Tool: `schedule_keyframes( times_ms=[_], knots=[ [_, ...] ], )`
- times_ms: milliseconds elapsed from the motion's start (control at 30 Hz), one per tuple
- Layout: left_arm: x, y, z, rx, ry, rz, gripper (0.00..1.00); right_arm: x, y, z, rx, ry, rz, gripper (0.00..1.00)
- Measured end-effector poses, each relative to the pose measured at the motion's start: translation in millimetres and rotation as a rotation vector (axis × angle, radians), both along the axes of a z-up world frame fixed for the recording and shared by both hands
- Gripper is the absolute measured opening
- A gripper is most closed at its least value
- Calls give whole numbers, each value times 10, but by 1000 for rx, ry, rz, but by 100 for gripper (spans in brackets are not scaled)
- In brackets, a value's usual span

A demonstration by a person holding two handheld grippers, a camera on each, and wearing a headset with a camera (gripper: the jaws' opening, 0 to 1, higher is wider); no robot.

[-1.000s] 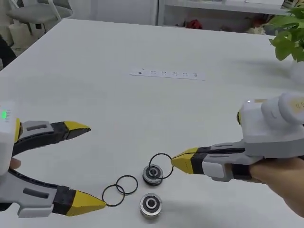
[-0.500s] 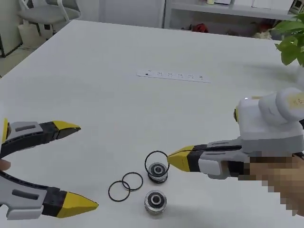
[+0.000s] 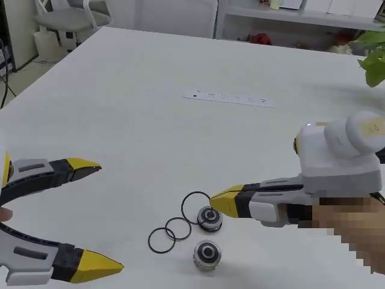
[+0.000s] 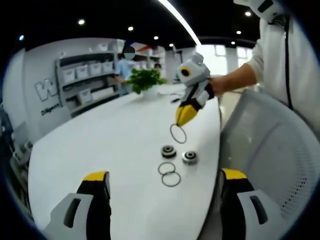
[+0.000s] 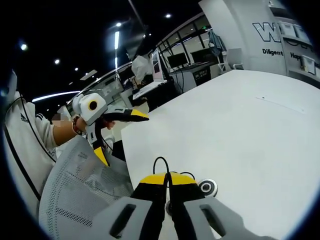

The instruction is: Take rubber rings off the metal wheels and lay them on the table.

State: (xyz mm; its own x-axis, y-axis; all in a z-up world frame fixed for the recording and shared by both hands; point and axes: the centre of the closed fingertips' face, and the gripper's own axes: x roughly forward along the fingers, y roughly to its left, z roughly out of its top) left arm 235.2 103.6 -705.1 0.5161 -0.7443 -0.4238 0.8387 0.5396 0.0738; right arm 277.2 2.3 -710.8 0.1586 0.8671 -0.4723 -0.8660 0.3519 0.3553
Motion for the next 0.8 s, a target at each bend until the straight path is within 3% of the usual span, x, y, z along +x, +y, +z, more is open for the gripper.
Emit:
schedule_keyframes(
  times_ms=[467,800],
  knots=[
    [-73,210,-69,-9,19,34,94,-77,250,-58,-7,20,39,0],
    [-85,317,-96,-17,24,49,94,-173,438,-175,-31,45,77,0]
  ],
)
